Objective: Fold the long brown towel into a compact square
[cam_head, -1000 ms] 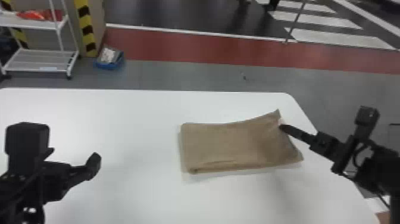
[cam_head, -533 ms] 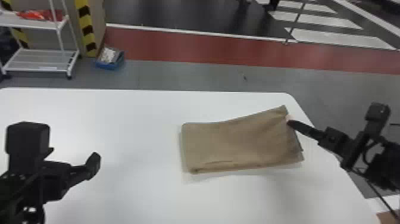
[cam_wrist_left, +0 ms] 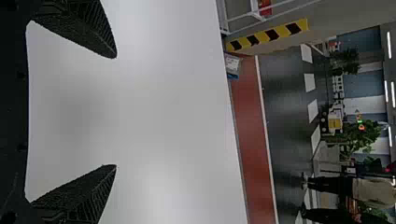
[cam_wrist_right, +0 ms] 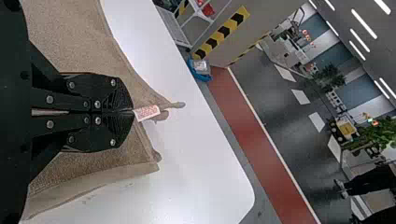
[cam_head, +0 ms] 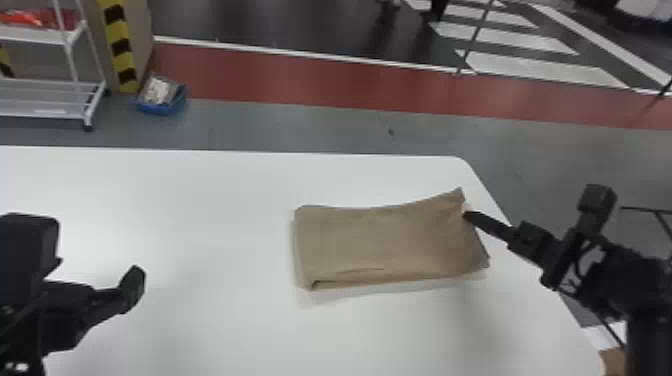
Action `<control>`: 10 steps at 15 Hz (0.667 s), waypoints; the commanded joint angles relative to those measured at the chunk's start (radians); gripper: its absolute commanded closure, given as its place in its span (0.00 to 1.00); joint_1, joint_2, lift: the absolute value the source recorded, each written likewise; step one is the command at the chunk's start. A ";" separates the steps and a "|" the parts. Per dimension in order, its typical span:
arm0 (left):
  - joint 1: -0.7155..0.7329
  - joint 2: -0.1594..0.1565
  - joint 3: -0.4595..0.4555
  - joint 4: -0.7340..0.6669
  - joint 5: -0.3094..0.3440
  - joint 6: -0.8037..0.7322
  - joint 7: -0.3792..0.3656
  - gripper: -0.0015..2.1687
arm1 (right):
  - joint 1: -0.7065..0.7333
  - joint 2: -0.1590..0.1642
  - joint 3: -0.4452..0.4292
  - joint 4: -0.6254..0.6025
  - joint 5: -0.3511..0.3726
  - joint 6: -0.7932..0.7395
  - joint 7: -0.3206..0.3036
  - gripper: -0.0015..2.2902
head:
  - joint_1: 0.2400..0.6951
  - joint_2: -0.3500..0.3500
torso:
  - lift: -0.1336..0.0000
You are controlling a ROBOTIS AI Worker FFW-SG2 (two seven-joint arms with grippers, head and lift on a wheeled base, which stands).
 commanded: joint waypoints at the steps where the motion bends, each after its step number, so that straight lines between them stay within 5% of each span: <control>1: -0.005 0.000 0.003 0.004 0.001 0.000 0.000 0.02 | 0.000 0.023 -0.010 -0.089 -0.031 0.085 -0.003 0.53 | 1.00 0.13 | 0.07; 6: -0.002 0.002 0.009 -0.002 0.003 0.012 0.000 0.02 | -0.024 -0.014 -0.089 -0.110 -0.086 0.115 -0.016 0.53 | 1.00 0.16 | 0.07; 10: 0.000 -0.001 -0.007 -0.002 0.001 0.012 0.000 0.02 | -0.018 -0.034 -0.046 -0.028 -0.011 0.045 -0.006 0.53 | 1.00 0.11 | 0.07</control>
